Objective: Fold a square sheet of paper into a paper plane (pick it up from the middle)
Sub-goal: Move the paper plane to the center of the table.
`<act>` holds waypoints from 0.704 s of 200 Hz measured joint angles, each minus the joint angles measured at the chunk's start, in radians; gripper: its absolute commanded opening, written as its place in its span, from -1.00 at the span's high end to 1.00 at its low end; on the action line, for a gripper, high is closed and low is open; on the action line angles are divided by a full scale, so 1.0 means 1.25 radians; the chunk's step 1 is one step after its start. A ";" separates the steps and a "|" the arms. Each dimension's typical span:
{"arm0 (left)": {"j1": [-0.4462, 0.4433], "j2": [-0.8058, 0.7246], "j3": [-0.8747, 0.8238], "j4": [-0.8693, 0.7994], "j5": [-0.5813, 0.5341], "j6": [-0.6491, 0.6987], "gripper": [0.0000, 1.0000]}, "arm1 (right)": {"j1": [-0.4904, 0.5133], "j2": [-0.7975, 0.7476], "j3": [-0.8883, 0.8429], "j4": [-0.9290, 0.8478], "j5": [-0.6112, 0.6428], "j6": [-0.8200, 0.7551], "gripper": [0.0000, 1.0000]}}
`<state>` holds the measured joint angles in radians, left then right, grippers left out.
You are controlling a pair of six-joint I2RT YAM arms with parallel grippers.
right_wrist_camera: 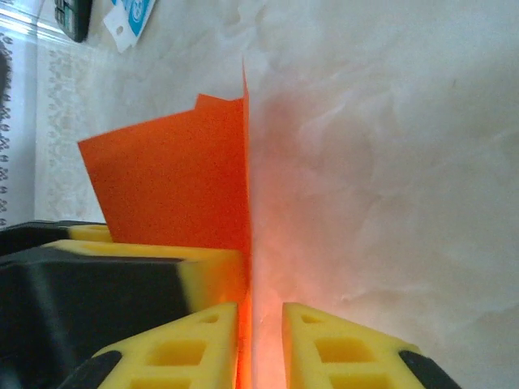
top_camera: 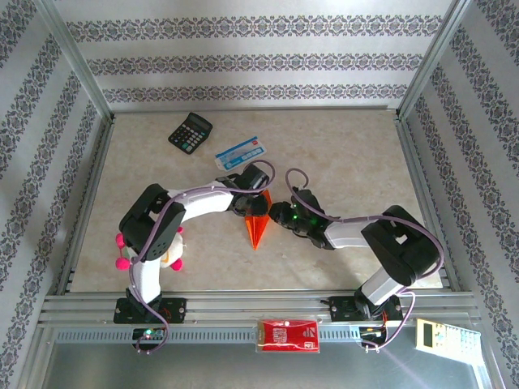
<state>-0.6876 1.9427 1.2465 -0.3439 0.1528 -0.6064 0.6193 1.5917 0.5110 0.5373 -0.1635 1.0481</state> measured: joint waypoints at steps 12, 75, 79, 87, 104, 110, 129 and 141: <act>-0.002 0.021 0.021 -0.017 -0.014 0.001 0.42 | -0.011 -0.013 -0.007 0.000 -0.008 -0.002 0.53; -0.004 0.064 0.101 -0.081 -0.123 0.018 0.24 | -0.098 -0.094 -0.062 -0.001 -0.039 -0.021 0.53; -0.003 0.068 0.107 -0.085 -0.128 0.019 0.23 | -0.103 -0.096 -0.065 -0.001 -0.042 -0.022 0.53; -0.003 0.078 0.119 -0.094 -0.136 0.024 0.21 | -0.116 -0.100 -0.073 -0.001 -0.047 -0.024 0.53; 0.002 0.093 0.143 -0.102 -0.148 0.034 0.14 | -0.134 -0.109 -0.085 -0.003 -0.054 -0.026 0.52; 0.005 0.100 0.153 -0.106 -0.151 0.038 0.12 | -0.139 -0.112 -0.088 -0.005 -0.056 -0.027 0.53; 0.013 0.117 0.181 -0.117 -0.158 0.048 0.03 | -0.149 -0.119 -0.091 -0.007 -0.063 -0.027 0.53; 0.016 0.125 0.188 -0.118 -0.165 0.054 -0.03 | -0.154 -0.125 -0.092 -0.008 -0.070 -0.027 0.53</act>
<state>-0.6682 2.0983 1.4818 -0.4911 -0.0536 -0.5388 0.4271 1.4349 0.3958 0.5274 -0.2508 1.0145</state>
